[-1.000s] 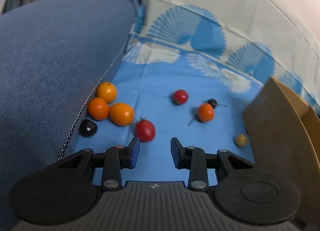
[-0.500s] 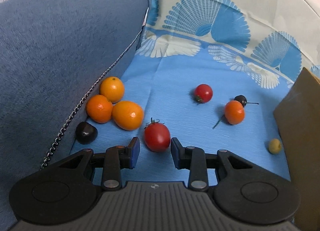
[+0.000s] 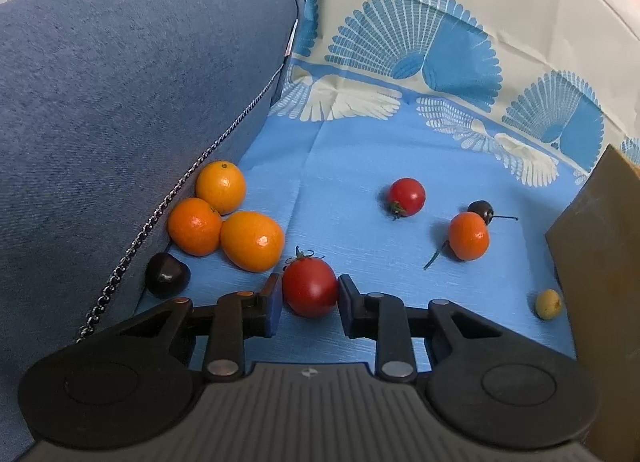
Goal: Organize fruits
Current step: 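Grasp a yellow-green round fruit with the right gripper while the left gripper grasps the large red tomato, then carry the held tomato and yellow-green fruit over the cardboard box with both grippers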
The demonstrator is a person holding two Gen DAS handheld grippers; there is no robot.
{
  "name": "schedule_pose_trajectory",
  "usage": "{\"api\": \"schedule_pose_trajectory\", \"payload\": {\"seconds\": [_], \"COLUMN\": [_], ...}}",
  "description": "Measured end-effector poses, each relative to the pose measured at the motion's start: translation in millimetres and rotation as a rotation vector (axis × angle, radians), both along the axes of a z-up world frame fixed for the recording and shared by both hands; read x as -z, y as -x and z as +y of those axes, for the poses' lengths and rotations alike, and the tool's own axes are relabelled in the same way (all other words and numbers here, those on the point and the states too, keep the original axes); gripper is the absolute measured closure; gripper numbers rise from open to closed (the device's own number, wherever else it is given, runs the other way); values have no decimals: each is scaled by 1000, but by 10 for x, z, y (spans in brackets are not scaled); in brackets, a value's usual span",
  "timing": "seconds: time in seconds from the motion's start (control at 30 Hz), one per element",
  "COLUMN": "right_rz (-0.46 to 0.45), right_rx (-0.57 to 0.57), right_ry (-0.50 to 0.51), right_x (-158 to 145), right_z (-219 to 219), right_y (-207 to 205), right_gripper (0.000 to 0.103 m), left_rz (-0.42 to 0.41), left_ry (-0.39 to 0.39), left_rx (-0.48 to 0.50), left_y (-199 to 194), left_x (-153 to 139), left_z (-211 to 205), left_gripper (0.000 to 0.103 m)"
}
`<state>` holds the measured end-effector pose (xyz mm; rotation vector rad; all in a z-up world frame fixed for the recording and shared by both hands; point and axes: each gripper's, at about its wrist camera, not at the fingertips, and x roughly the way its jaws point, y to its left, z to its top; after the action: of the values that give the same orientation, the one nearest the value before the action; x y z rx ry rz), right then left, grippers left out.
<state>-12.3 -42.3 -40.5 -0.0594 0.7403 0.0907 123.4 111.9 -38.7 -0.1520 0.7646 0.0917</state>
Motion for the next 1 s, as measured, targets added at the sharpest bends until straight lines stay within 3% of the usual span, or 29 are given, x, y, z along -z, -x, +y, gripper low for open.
{"api": "schedule_pose_trajectory", "payload": {"seconds": [0.23,0.43,0.6,0.77,0.9,1.0], "right_rz": [-65,-164,-290,-394,-432,-421], "right_rx": [-10,-16,-1,1,39,138], "right_ry": [-13,-92,-164,-115,-57,-82], "right_x": [-249,-706,-1152,-1386,-1448,-1322], "right_z": [-75,-302,-747,-1254,-1709,-2035], "right_y": [134,345,476,451,430,468], "right_gripper": [76,76,76,76,76,76], "left_rz": [-50,-144,-228,-272,-311,-331], "left_ry": [29,99,70,53,45,46], "left_rx": [21,50,120,207,275,329], "left_y": [299,679,915,1088,1167,1204], "left_x": [-224,-608,-965,-1146,-1270,-1331], "left_z": [-41,-121,-330,-611,-868,-1095], "left_gripper": [71,71,71,71,71,71]}}
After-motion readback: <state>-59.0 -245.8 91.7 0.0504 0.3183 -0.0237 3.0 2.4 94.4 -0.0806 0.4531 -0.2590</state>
